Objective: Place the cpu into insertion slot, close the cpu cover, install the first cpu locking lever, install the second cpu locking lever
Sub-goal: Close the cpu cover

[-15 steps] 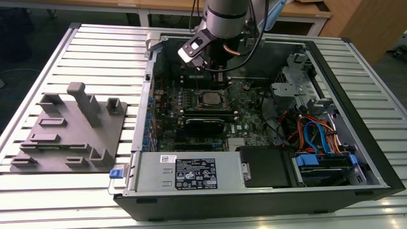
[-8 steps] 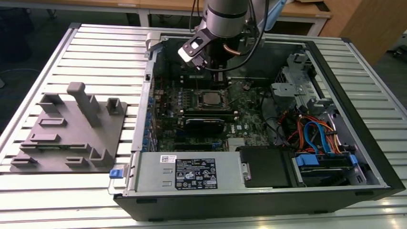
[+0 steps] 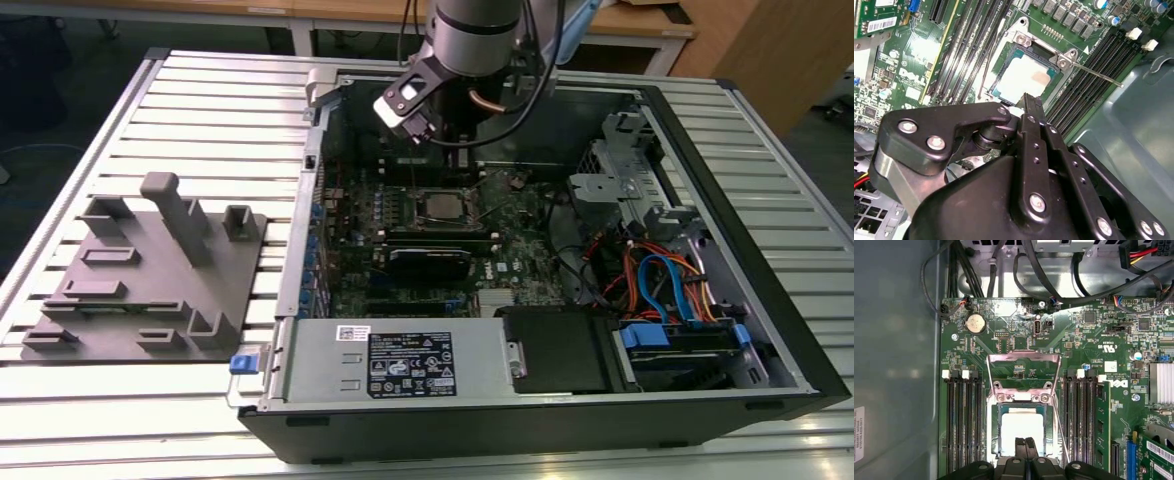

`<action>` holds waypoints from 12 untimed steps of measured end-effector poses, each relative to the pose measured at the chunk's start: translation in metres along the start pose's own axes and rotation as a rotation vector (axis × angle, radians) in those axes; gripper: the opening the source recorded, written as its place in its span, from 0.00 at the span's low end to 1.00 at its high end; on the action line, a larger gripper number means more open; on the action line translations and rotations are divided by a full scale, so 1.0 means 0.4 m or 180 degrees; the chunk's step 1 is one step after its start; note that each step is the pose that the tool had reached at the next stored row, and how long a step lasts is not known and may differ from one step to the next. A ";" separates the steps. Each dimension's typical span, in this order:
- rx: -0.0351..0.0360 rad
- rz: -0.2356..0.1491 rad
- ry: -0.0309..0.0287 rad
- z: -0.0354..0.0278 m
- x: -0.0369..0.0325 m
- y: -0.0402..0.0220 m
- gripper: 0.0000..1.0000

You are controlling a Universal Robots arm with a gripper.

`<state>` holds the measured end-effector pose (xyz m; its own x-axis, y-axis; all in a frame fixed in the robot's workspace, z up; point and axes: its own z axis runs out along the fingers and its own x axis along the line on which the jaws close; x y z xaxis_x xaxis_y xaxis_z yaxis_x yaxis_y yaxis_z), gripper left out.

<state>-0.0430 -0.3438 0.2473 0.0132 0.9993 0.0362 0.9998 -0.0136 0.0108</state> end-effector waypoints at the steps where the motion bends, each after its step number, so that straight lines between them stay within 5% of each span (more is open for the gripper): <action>1: 0.0000 0.0000 0.0000 -0.002 0.000 0.000 0.10; 12: 0.0000 0.0000 -0.0003 -0.026 0.001 0.000 0.10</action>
<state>-0.0429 -0.3438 0.2576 0.0132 0.9993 0.0352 0.9998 -0.0136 0.0109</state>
